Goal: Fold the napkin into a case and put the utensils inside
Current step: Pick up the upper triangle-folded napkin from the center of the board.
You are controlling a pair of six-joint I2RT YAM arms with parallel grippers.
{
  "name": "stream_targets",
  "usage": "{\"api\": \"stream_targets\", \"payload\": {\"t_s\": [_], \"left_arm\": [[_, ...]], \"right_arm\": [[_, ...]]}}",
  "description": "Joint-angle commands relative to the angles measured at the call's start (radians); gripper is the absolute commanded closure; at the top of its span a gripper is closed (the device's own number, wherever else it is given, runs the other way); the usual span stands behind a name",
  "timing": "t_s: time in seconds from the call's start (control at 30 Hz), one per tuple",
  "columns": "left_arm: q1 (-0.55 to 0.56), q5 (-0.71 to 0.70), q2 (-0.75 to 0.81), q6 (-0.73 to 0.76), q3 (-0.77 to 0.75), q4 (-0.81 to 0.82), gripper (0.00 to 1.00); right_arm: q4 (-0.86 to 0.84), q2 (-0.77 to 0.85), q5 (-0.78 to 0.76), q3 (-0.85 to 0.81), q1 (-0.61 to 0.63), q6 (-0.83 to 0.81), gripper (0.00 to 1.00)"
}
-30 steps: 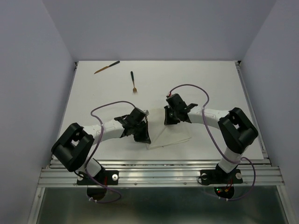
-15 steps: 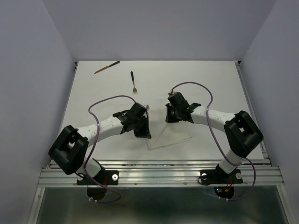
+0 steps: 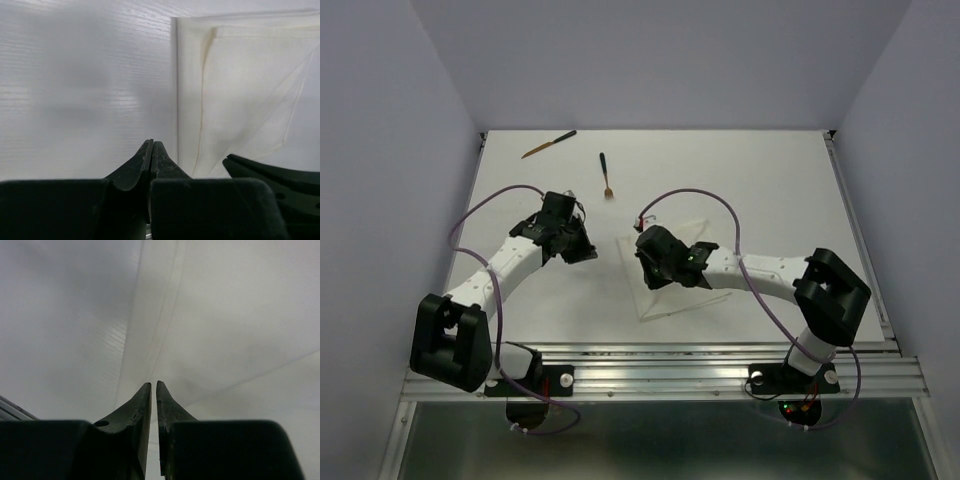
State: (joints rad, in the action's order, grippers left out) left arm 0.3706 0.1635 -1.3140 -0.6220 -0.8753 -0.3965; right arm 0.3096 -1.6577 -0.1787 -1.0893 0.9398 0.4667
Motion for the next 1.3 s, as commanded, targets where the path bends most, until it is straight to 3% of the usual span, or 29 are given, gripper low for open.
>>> {"api": "stream_targets", "payload": {"t_s": [0.0,0.33,0.47,0.6,0.7,0.8,0.83,0.93,1.27], "left_arm": [[-0.038,-0.006,0.025,0.011,0.009,-0.010,0.88],[-0.041,0.051,-0.113,-0.013,0.006,0.084,0.82],[-0.042,0.042,-0.114,-0.027,-0.001,0.099,0.80],[-0.041,0.042,-0.126,-0.024,-0.019,0.100,0.80],[-0.042,0.030,-0.137,-0.025,-0.033,0.102,0.79],[-0.045,0.016,-0.145,-0.027,-0.045,0.096,0.79],[-0.047,0.014,-0.148,-0.025,-0.048,0.094,0.79],[-0.055,0.010,-0.156,-0.021,-0.051,0.091,0.79],[-0.075,0.010,-0.162,-0.013,-0.056,0.093,0.79]], "right_arm": [[0.022,-0.046,-0.038,-0.003,0.040,0.004,0.86],[-0.015,-0.123,-0.108,0.095,0.040,0.012,0.85],[0.025,-0.082,-0.185,0.091,0.040,-0.028,0.85],[0.020,-0.001,-0.142,0.074,0.040,-0.054,0.84],[0.029,0.007,-0.119,0.028,0.040,-0.045,0.76],[0.031,-0.020,-0.099,-0.009,0.051,-0.034,0.54],[0.029,-0.027,-0.096,-0.015,0.051,-0.033,0.52],[0.025,-0.047,-0.102,-0.032,0.074,-0.030,0.47],[0.042,-0.120,-0.108,-0.073,0.131,-0.051,0.41]]}}
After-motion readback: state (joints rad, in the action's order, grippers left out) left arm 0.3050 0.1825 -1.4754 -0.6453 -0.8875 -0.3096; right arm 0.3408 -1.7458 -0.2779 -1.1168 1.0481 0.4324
